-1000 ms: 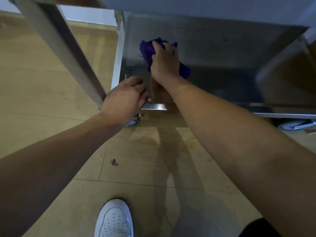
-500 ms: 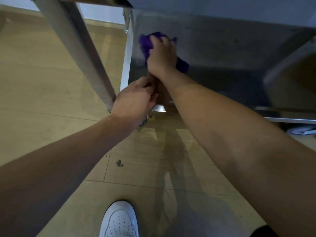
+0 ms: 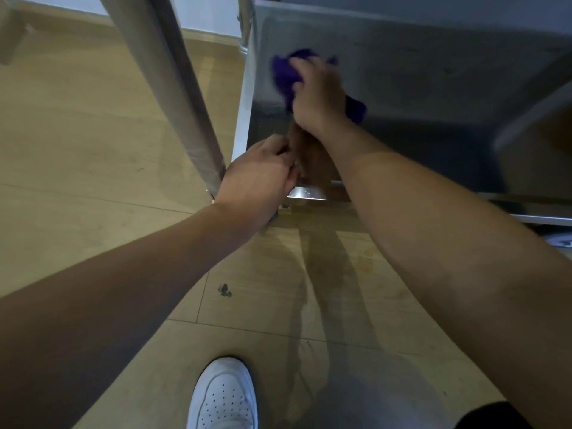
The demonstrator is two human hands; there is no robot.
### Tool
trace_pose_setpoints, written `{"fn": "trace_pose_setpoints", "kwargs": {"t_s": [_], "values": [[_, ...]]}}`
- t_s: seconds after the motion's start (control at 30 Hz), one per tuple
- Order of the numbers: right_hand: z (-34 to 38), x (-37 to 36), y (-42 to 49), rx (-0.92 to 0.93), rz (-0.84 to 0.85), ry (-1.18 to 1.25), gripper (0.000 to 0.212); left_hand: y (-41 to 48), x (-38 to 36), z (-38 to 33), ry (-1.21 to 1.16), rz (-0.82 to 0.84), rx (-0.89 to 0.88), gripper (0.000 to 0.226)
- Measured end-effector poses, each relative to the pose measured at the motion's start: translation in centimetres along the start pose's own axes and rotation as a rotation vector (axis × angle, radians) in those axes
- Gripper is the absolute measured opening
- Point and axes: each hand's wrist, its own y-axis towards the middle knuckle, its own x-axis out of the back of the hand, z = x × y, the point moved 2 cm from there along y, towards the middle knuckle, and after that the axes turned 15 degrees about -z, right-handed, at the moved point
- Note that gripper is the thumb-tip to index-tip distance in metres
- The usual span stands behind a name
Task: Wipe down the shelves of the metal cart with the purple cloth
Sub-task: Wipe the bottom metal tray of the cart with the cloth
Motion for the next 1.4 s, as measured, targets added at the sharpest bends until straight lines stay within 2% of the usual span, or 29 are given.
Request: {"fn": "trace_pose_setpoints", "kwargs": {"t_s": [0.03, 0.1, 0.27, 0.47, 0.8, 0.97, 1.2, 1.27, 1.4], "values": [[1.0, -0.3, -0.3, 0.093, 0.075, 0.080, 0.047, -0.1, 0.0, 0.1, 0.006, 0.004, 0.002, 0.040], [1.7, -0.3, -0.7, 0.166, 0.164, 0.172, 0.046, -0.2, 0.0, 0.0, 0.021, 0.009, 0.002, 0.040], [-1.6, 1.1, -1.3, 0.195, 0.065, 0.110, 0.046, 0.4, 0.3, -1.0, 0.093, 0.011, 0.006, 0.032], [-9.8, 4.7, -0.9, -0.028, -0.031, -0.025, 0.048, 2.5, -1.0, -4.1, 0.083, 0.070, -0.054, 0.029], [-21.9, 13.5, -4.3, -0.201, -0.075, -0.190, 0.047, 6.9, -5.1, -9.6, -0.005, 0.124, -0.167, 0.037], [-25.6, 15.4, -4.0, -0.353, -0.161, -0.304, 0.047, 6.9, -6.1, -10.3, -0.039, 0.103, -0.152, 0.048], [-26.4, 13.7, 0.6, -0.582, -0.166, -0.305, 0.053, 6.3, -6.3, -10.3, -0.105, 0.063, -0.068, 0.041], [-24.2, 11.9, 2.3, -0.500, -0.134, -0.294, 0.054, 6.4, -6.3, -10.3, -0.104, 0.058, -0.051, 0.041], [-17.9, 7.4, 2.7, -0.125, -0.013, -0.083, 0.048, 6.2, -6.1, -10.3, -0.100, 0.055, -0.037, 0.041]]}}
